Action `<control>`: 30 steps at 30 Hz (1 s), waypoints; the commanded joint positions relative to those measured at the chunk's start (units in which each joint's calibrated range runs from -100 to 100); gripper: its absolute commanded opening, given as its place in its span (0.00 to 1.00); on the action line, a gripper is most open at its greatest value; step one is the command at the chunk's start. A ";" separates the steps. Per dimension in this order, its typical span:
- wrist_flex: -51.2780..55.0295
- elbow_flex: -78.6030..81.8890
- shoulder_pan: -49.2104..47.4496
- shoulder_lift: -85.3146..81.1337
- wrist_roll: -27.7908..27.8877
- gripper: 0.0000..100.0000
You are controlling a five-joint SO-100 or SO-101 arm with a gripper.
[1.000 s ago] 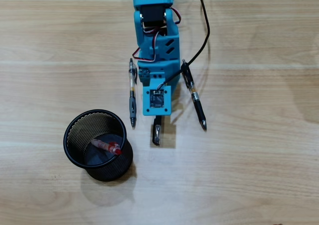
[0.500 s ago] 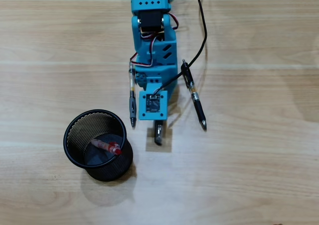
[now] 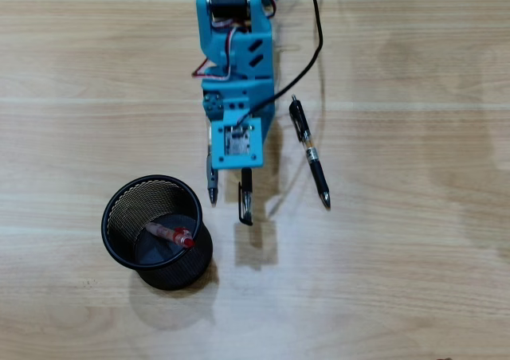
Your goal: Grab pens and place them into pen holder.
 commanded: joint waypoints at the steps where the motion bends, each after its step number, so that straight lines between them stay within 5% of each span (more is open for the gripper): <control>1: -0.68 0.83 1.06 -9.92 0.69 0.02; 8: -13.85 7.95 1.88 -22.02 0.74 0.02; 21: -90.56 33.73 4.51 -25.55 3.59 0.02; 30: -94.27 21.83 7.24 -12.86 4.35 0.02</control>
